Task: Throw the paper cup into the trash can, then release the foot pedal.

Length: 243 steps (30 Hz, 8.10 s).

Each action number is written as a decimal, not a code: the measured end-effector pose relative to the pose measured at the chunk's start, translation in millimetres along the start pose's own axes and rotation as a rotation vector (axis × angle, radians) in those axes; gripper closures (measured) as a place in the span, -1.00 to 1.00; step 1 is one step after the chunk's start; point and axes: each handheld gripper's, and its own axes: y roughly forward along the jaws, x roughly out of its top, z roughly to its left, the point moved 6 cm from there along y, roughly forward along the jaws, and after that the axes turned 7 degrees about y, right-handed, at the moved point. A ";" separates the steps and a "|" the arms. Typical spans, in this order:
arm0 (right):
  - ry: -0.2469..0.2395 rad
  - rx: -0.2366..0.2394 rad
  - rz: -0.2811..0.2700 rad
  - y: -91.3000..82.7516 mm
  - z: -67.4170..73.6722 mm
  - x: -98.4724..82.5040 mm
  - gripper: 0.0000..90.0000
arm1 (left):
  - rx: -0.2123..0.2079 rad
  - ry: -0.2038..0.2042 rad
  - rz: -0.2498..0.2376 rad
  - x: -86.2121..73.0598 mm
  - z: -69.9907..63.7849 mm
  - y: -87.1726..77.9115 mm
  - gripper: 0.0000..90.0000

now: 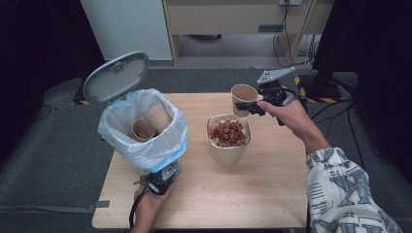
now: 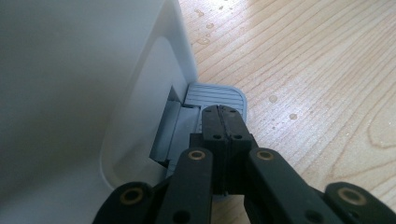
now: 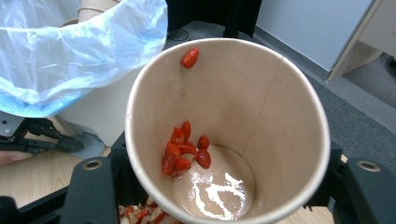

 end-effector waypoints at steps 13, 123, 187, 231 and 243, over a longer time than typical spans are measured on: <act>-0.007 0.028 0.000 12.2 21.3 20.0 -0.24 | 0.003 -0.009 0.008 -0.3 -1.1 -0.7 0.98; -0.054 0.210 0.069 134.4 165.4 88.4 -0.72 | 0.005 0.088 0.008 1.1 5.6 -1.4 0.97; 0.296 -0.480 -0.112 -35.3 -17.7 -82.6 -0.84 | -0.165 -0.085 -0.089 12.4 -23.2 -19.5 -0.39; 0.432 -0.502 0.107 1.2 -19.8 -227.7 -0.85 | -0.197 -0.025 -0.088 12.8 -29.1 -15.6 -0.48; 0.446 -0.476 0.143 27.8 -23.4 -242.9 -0.85 | -0.195 -0.013 -0.078 11.4 -29.1 -14.2 -0.51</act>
